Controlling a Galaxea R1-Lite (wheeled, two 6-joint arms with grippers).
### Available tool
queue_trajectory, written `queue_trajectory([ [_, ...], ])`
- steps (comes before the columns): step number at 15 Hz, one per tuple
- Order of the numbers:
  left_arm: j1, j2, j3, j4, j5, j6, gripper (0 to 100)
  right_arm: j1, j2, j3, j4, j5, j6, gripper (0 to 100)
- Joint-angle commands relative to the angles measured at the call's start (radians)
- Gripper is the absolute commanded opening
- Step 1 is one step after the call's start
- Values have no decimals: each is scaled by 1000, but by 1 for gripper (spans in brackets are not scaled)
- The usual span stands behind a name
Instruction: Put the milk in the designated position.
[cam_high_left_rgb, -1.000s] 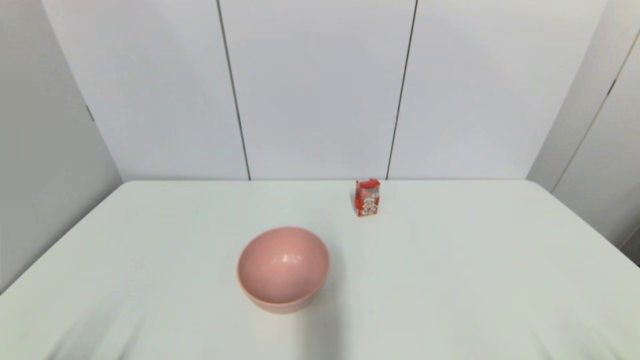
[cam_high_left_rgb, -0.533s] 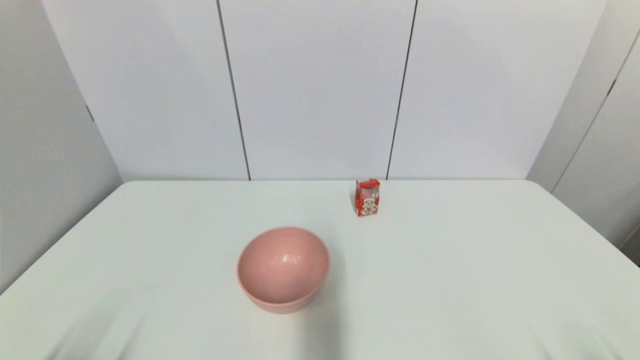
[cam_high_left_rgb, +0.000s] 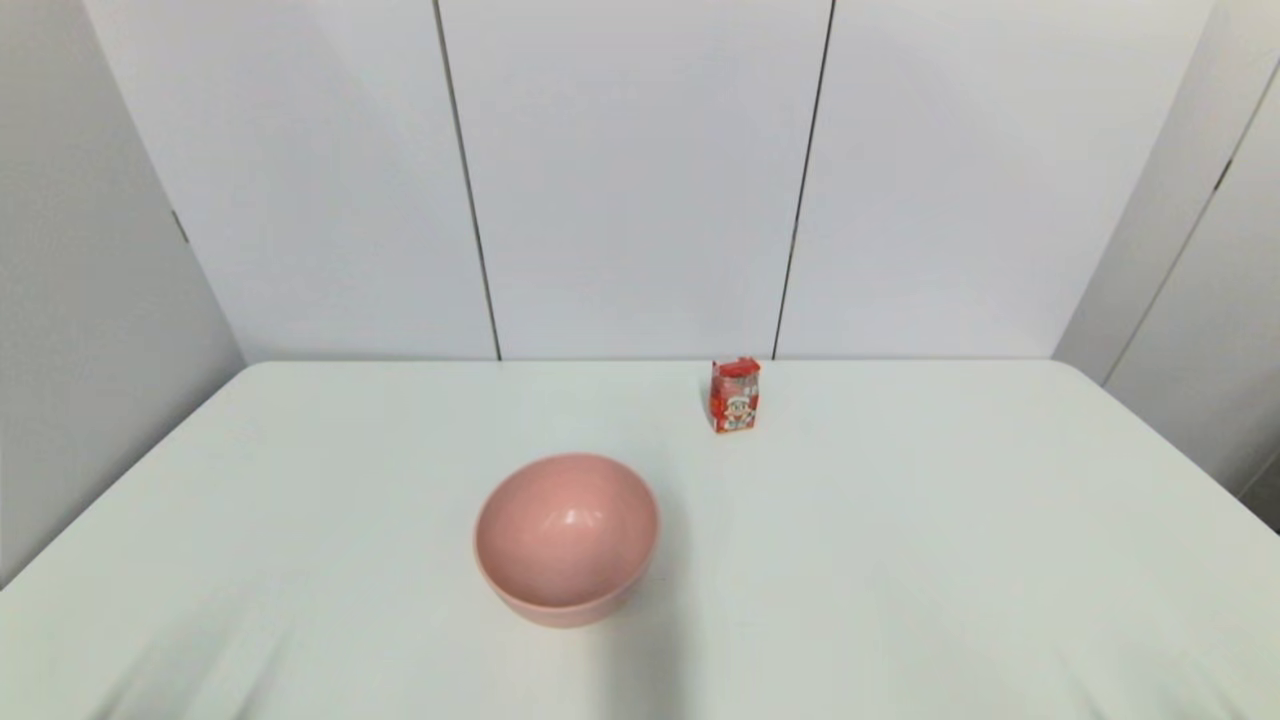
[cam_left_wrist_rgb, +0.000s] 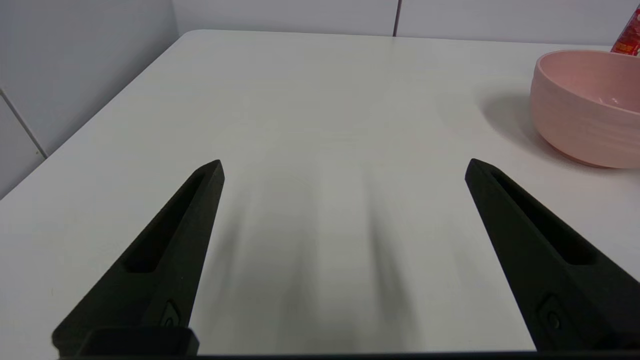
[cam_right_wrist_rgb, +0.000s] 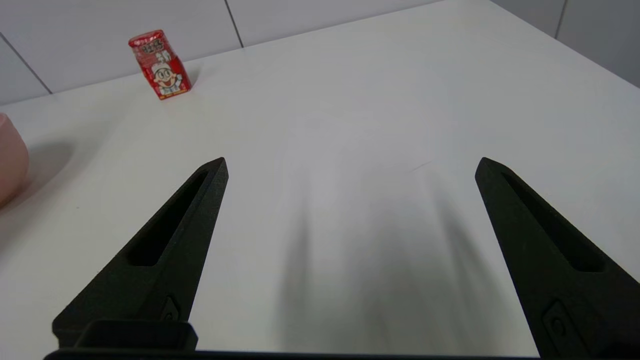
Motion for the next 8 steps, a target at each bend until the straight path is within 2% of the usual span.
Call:
queue_trajectory([
  [1, 1, 1, 0, 0, 0, 0, 100, -1, 0, 0, 0, 0, 1, 100],
  [8, 1, 1, 0, 0, 0, 0, 100, -1, 2, 0, 0, 0, 1, 100],
])
